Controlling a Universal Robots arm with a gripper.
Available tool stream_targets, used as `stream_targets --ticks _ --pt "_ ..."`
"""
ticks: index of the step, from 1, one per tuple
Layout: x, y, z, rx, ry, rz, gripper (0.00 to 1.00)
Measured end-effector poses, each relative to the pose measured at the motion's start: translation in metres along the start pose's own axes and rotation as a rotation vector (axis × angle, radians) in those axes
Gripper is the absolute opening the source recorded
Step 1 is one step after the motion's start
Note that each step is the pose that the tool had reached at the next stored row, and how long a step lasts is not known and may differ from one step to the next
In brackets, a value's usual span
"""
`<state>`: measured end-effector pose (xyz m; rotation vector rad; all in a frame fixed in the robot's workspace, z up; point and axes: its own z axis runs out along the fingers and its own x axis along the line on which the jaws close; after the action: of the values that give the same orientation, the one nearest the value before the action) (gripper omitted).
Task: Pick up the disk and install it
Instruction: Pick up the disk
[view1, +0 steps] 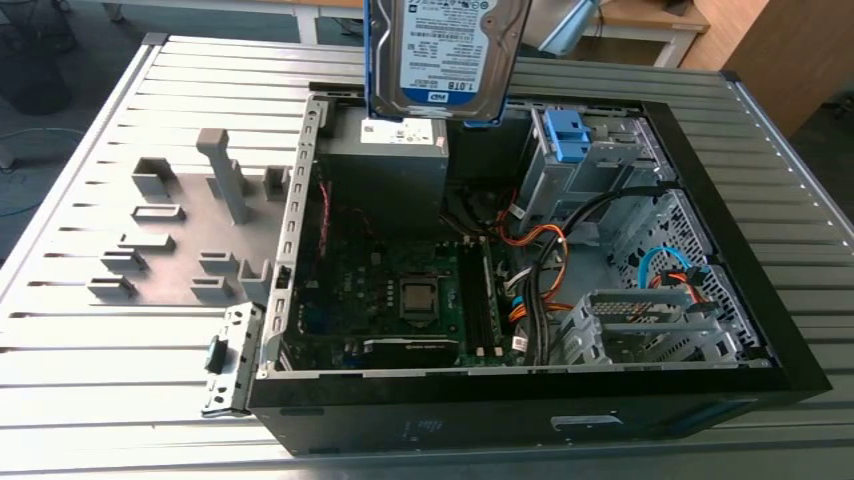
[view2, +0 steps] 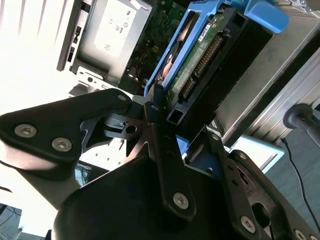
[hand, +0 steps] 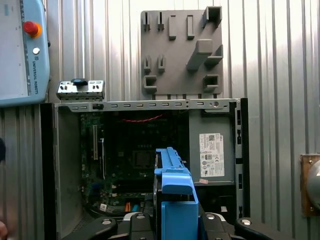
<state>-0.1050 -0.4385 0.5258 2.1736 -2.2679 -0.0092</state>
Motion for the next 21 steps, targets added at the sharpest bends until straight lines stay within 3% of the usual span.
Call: stream_targets --ticks 5,10,16,21 --pt "0.0052 -0.0002 0.0001 -0.0001 0.0 0.0 0.36" --pt "0.0158 -0.0007 0.0012 -0.0001 0.0001 0.0 0.36" --pt "0.0258 -0.0015 0.0118 -0.0002 0.0003 0.0 0.36" --pt "0.0424 -0.0055 0.0174 -0.0001 0.0001 0.0 0.36"
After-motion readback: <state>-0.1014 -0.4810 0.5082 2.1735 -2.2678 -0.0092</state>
